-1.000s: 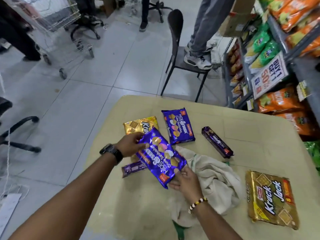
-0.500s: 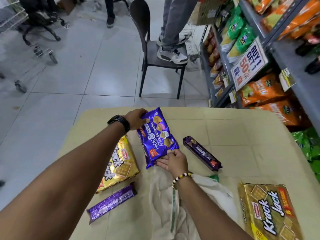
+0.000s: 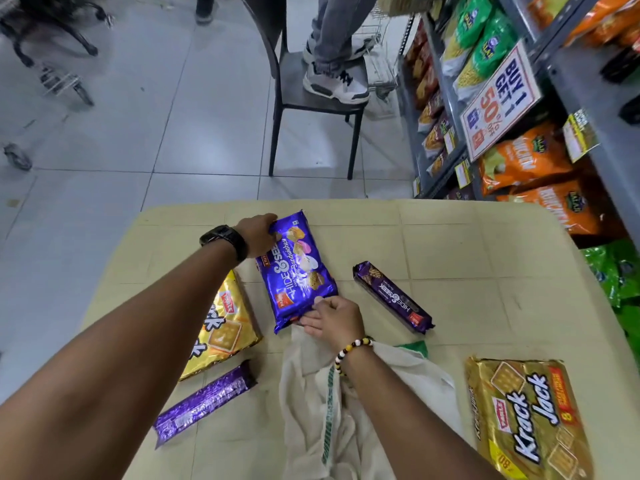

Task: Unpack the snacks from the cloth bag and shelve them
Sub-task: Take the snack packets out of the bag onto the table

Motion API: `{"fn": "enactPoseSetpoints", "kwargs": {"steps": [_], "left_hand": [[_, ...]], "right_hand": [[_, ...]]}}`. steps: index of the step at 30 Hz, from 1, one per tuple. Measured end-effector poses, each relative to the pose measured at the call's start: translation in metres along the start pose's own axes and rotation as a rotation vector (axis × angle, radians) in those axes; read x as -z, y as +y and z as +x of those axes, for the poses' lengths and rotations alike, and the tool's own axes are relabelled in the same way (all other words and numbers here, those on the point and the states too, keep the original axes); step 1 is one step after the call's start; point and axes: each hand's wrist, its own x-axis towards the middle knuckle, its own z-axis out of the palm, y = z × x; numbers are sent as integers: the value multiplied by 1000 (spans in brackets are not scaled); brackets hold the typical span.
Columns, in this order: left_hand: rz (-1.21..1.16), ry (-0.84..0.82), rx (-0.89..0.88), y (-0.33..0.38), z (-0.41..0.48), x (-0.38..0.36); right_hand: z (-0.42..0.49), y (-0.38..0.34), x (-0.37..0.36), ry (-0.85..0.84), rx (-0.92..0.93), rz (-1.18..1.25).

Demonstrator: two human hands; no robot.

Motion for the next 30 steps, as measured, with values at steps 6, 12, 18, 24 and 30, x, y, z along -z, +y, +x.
{"fn": "enactPoseSetpoints", "kwargs": {"steps": [6, 12, 18, 24, 30], "left_hand": [[-62, 187, -204, 58, -35, -18], [-43, -54, -372, 134, -45, -58], [328, -168, -339, 158, -25, -89], [551, -209, -384, 158, -4, -107], [456, -15, -468, 146, -19, -92]], "right_hand": [[-21, -19, 88, 221, 166, -191], [-28, -17, 174, 532, 241, -350], [-5, -13, 193, 467, 245, -654], [20, -11, 191, 404, 336, -839], [13, -26, 199, 409, 421, -717]]}}
